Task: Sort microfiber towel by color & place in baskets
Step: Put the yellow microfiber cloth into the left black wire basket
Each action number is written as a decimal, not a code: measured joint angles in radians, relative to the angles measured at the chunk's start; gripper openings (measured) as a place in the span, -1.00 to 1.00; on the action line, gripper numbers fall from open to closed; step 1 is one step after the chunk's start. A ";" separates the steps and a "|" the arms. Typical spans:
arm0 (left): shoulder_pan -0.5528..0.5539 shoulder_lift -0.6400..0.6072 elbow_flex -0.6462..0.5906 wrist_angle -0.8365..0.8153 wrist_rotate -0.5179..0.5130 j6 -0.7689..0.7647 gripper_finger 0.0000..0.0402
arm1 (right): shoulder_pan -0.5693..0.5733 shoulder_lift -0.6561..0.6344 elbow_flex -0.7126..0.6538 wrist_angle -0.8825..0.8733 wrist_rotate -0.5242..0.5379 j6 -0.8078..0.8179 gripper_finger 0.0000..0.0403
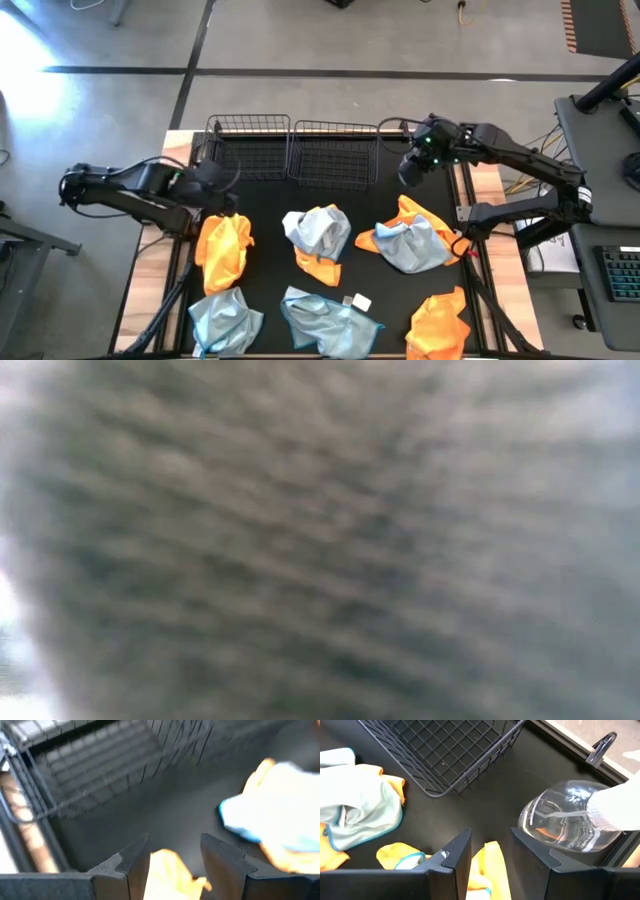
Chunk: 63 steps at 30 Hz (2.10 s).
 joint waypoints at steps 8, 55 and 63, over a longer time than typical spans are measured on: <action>0.000 0.143 0.000 -0.103 0.123 -0.066 -0.21 | 0.000 0.000 0.053 -0.002 0.000 -0.007 -0.38; -0.192 0.561 -0.109 0.073 0.493 -0.260 -0.21 | 0.000 -0.001 0.176 -0.158 0.000 -0.108 -0.38; -0.233 0.561 -0.131 0.173 0.473 -0.280 -0.21 | 0.000 -0.001 0.176 -0.158 -0.001 -0.040 -0.38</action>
